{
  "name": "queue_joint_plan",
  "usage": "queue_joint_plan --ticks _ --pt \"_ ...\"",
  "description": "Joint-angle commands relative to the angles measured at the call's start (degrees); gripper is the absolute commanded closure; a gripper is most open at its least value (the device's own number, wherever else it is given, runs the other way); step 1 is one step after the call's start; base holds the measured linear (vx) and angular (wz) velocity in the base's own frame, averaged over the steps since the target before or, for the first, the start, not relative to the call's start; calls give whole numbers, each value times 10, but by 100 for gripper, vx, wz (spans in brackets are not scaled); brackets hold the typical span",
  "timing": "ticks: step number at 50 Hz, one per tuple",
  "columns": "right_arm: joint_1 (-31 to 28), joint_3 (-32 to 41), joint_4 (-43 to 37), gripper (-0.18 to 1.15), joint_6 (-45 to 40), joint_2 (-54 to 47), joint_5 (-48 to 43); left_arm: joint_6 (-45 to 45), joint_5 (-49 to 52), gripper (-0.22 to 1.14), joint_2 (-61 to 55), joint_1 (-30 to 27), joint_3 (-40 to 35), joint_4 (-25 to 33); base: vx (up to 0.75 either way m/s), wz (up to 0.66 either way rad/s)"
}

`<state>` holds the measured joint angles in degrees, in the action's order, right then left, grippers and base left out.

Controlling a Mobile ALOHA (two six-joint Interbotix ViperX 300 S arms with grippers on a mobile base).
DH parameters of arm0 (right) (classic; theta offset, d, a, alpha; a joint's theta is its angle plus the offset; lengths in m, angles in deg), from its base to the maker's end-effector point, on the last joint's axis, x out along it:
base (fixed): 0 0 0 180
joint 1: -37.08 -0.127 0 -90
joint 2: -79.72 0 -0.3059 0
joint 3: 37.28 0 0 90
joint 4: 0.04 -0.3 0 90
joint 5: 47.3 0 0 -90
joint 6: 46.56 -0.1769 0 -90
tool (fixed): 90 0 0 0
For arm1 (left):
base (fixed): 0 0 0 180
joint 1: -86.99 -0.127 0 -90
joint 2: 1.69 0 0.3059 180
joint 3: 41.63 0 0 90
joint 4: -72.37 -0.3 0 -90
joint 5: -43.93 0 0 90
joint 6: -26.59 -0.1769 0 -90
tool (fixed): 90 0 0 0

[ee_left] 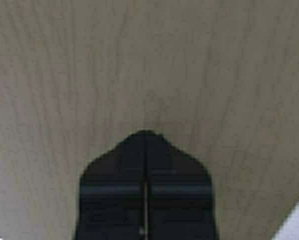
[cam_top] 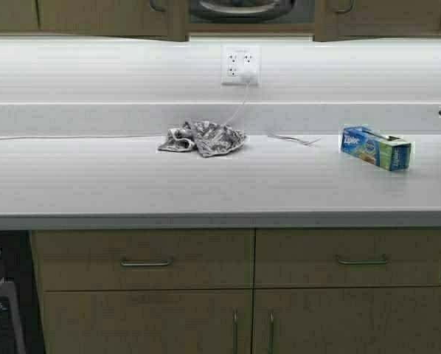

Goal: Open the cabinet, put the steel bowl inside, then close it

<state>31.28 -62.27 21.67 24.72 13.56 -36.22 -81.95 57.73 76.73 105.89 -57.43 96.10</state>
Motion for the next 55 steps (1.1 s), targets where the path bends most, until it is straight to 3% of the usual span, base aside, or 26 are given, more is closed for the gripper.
queue_joint_plan --ticks 1,38,46,55 --pt "-2 42 2 91 5 -35 -25 1 -18 87 -1 4 -19 2 6 1" --pt "-71 385 2 90 8 -338 -29 -1 -72 87 11 6 52 -3 7 -2" --pt "-85 418 3 90 8 -357 2 0 -72 87 27 5 82 -2 9 -9" --pt "-86 377 2 91 6 -327 9 -6 -74 87 48 6 109 -3 11 -4"
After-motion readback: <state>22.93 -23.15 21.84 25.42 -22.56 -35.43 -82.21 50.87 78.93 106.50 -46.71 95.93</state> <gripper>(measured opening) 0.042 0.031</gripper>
